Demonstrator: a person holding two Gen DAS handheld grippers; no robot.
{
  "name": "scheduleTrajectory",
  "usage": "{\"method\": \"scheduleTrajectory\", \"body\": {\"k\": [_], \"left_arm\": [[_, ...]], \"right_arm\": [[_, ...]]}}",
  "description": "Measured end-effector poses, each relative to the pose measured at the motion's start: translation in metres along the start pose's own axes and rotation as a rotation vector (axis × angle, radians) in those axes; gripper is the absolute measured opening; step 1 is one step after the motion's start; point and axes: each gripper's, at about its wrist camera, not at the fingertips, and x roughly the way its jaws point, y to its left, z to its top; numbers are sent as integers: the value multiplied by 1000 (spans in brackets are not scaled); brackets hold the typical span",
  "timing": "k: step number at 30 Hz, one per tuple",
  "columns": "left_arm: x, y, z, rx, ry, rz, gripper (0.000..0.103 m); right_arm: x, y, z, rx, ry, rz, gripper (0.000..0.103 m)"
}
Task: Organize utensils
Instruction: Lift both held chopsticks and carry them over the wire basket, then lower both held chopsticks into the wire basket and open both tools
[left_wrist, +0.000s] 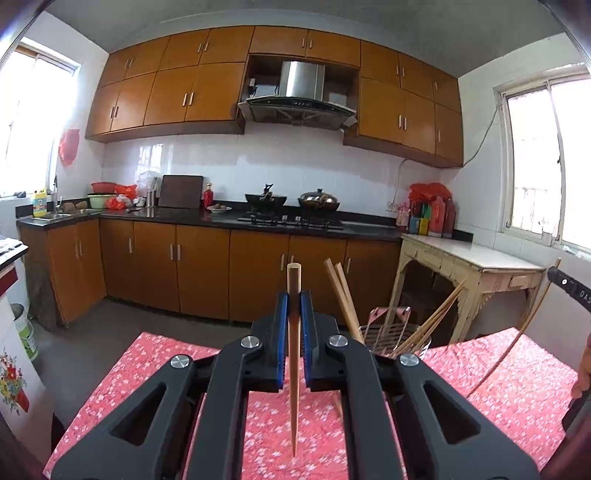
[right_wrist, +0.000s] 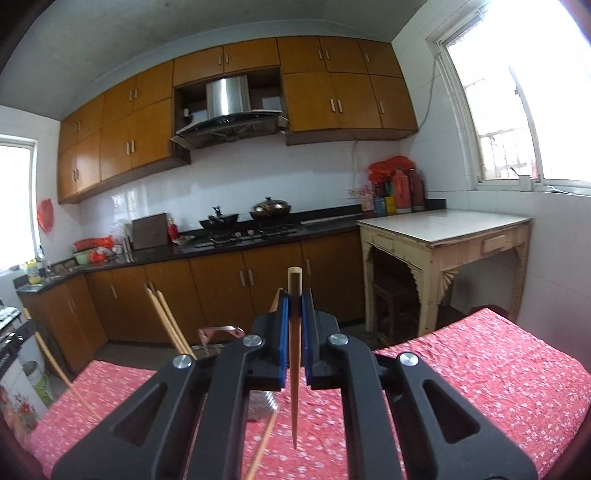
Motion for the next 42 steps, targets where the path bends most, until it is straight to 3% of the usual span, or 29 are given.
{"method": "scheduleTrajectory", "body": {"k": [12, 21, 25, 42], "left_arm": [[22, -34, 65, -49, -110, -70, 7], [57, -58, 87, -91, -146, -94, 7], [76, -69, 83, -85, -138, -105, 7], [154, -85, 30, -57, 30, -65, 7]], "right_arm": [[6, 30, 61, 27, -118, 112, 8], [55, 47, 79, 35, -110, 149, 8], [84, 55, 75, 20, -79, 147, 8], [190, 53, 13, 50, 159, 184, 8]]}}
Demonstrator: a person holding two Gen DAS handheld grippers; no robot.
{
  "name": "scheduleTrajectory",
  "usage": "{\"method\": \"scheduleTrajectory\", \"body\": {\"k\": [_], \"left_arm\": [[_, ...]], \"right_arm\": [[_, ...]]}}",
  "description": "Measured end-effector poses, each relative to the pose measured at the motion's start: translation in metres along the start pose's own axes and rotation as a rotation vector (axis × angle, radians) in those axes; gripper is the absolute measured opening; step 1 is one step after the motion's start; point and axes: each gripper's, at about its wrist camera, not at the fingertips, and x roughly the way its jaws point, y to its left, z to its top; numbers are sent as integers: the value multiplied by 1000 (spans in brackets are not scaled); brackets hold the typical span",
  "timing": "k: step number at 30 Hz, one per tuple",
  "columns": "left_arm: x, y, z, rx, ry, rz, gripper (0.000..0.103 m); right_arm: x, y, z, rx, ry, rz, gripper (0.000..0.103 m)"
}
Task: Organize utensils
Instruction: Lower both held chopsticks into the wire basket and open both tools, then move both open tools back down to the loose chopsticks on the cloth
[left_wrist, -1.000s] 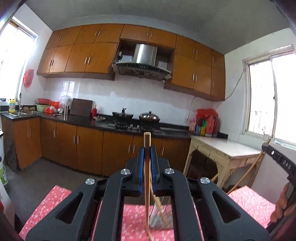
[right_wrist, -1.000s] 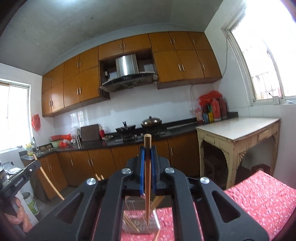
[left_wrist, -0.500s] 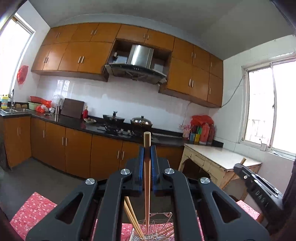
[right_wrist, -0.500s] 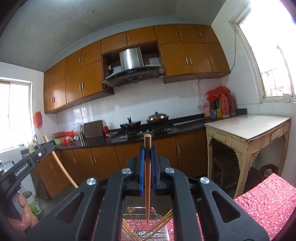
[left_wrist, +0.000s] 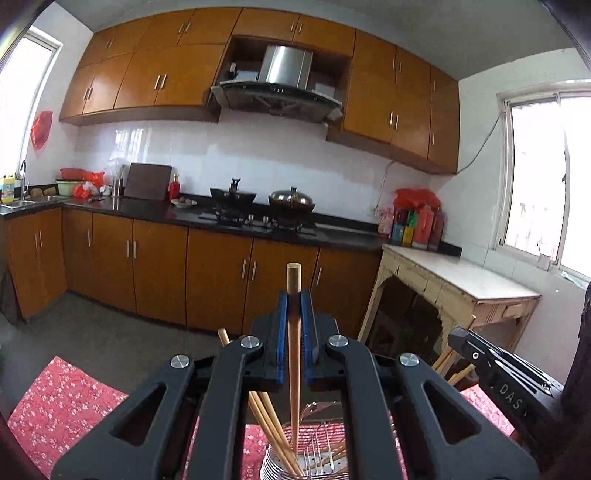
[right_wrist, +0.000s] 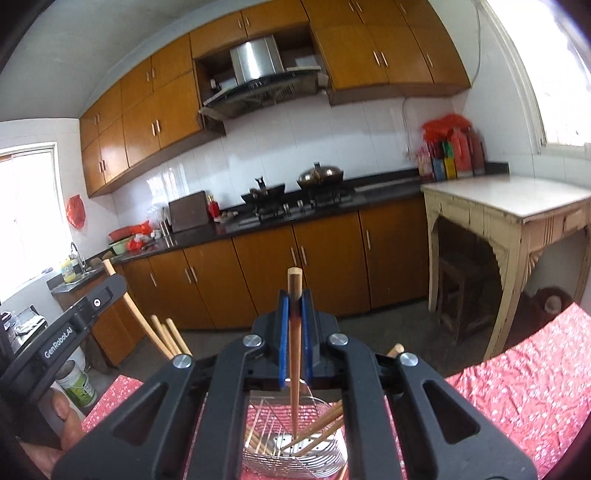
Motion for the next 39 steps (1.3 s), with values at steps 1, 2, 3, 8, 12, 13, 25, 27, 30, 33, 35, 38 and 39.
{"method": "scheduleTrajectory", "body": {"k": [1, 2, 3, 8, 12, 13, 25, 27, 30, 33, 35, 38, 39], "left_arm": [[3, 1, -1, 2, 7, 3, 7], [4, 1, -1, 3, 12, 7, 7], [7, 3, -2, 2, 20, 12, 7], [9, 15, 1, -21, 59, 53, 10], [-1, 26, 6, -29, 52, 86, 35], [-8, 30, 7, -27, 43, 99, 37], [-76, 52, -20, 15, 56, 177, 58], [-85, 56, -34, 11, 78, 184, 60], [-98, 65, -61, 5, 138, 188, 61], [-105, 71, -83, 1, 181, 202, 61], [-110, 73, -95, 1, 196, 204, 61], [-114, 74, -113, 11, 232, 211, 61], [-114, 75, -118, 10, 248, 210, 61]], "right_arm": [[2, -1, -1, 2, 6, -4, 8], [6, -4, -3, 5, 15, -11, 8], [8, -5, -4, 7, 21, -17, 9], [2, -9, -6, -23, -1, -91, 40], [-18, -15, -8, -45, -41, -135, 40], [-23, -16, -9, -46, -48, -141, 41], [-90, -26, -72, -44, 11, -182, 48], [-94, -29, -97, -36, 67, -185, 48], [-94, -31, -133, -19, 152, -186, 48], [-90, -29, -172, 2, 262, -173, 48], [-88, -24, -198, -3, 332, -160, 47], [-85, -13, -229, -13, 425, -136, 42], [-84, -7, -239, -16, 456, -127, 39]]}}
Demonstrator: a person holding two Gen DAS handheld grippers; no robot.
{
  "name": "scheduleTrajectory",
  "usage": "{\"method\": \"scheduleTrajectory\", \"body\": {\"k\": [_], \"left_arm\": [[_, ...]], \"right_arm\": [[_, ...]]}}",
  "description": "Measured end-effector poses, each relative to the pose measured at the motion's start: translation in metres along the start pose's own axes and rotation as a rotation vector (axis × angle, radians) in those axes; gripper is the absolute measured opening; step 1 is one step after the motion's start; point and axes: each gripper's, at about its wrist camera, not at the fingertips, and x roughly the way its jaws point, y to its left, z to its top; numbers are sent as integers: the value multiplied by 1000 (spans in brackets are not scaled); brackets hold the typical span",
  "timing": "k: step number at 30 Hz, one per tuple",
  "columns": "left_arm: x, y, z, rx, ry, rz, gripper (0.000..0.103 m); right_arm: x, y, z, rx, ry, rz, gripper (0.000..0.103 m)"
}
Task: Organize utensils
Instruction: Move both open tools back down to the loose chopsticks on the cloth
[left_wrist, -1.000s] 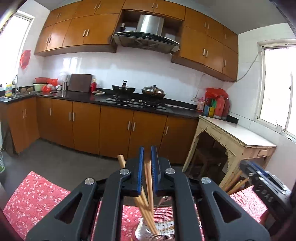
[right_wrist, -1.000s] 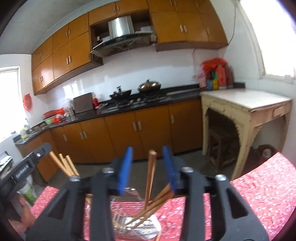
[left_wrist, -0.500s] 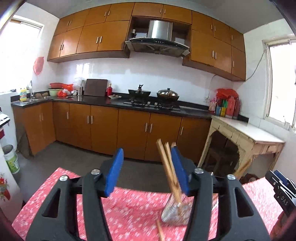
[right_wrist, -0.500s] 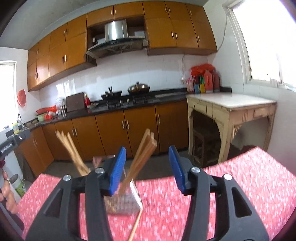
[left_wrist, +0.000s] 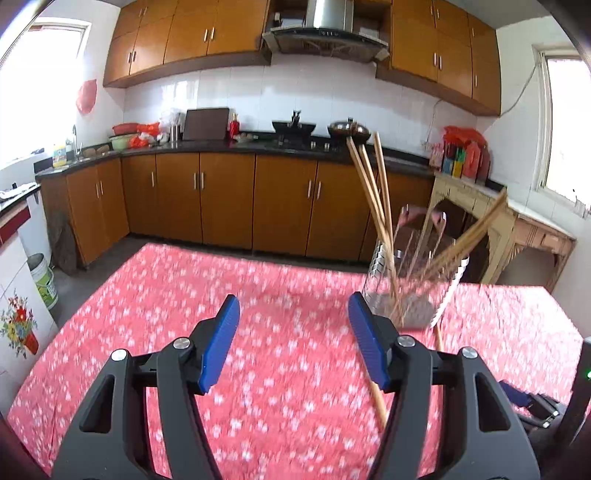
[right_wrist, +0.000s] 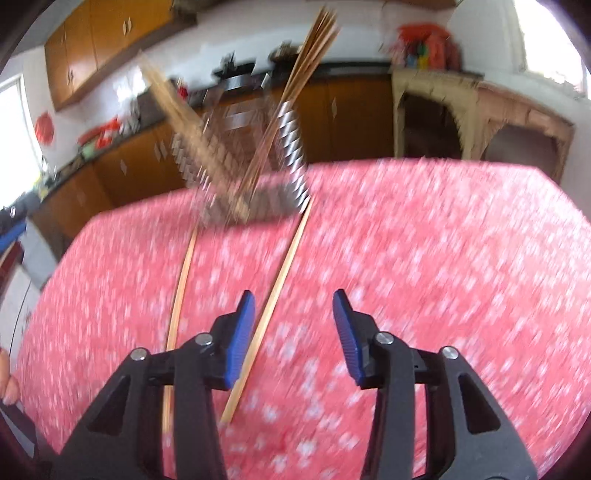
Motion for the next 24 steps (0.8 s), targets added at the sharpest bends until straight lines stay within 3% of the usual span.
{"method": "scheduleTrajectory", "body": {"k": [3, 8, 12, 15, 24], "left_arm": [[1, 0, -9, 4, 21, -7, 61], [0, -1, -23, 17, 41, -12, 61], [3, -2, -31, 23, 59, -19, 61], [6, -5, -35, 30, 77, -24, 61], [15, -15, -47, 56, 118, -52, 61]], "right_arm": [[13, 14, -17, -29, 73, 12, 36], [21, 31, -25, -70, 110, 4, 35], [27, 37, -27, -111, 113, -55, 13], [31, 29, -25, -87, 115, -69, 9], [37, -34, -4, 38, 109, -177, 8]]}}
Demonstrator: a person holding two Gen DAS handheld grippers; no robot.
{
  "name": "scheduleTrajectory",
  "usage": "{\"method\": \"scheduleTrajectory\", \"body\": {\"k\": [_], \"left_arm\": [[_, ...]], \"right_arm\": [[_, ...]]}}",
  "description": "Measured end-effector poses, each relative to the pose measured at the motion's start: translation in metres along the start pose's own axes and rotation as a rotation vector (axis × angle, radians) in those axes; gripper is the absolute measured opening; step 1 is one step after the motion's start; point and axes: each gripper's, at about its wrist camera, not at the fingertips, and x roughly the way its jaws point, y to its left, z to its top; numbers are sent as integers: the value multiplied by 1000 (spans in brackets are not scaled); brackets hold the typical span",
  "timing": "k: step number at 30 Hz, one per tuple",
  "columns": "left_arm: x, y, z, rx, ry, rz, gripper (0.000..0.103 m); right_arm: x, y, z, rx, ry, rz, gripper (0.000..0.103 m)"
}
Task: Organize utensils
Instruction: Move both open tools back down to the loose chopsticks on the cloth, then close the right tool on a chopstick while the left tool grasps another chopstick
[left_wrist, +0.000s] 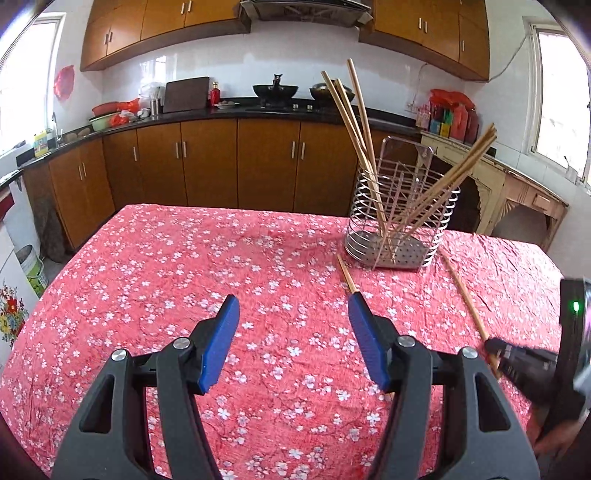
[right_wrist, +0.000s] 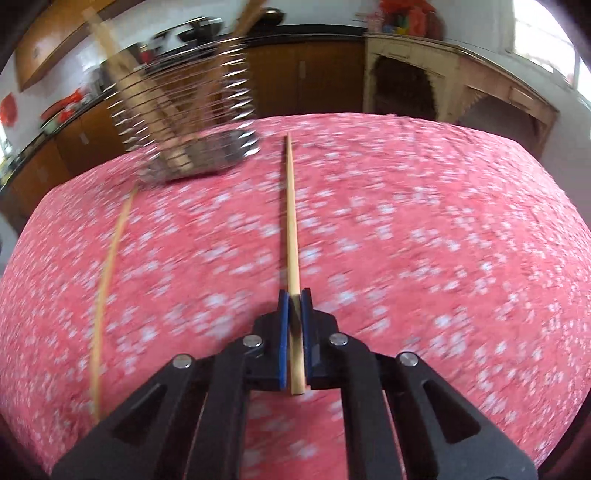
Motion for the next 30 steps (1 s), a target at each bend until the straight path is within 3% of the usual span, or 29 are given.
{"method": "scheduleTrajectory", "body": {"k": [6, 13, 24, 30], "left_arm": [[2, -12, -5, 42, 18, -30, 64], [4, -31, -15, 89, 59, -82, 66], [10, -64, -46, 127, 192, -139, 70], [20, -79, -61, 122, 265, -121, 70]], "right_arm": [[14, -53, 22, 116, -10, -99, 8], [19, -97, 31, 203, -29, -153, 8], [19, -99, 30, 206, -36, -148, 10], [18, -100, 30, 206, -36, -148, 10]]}}
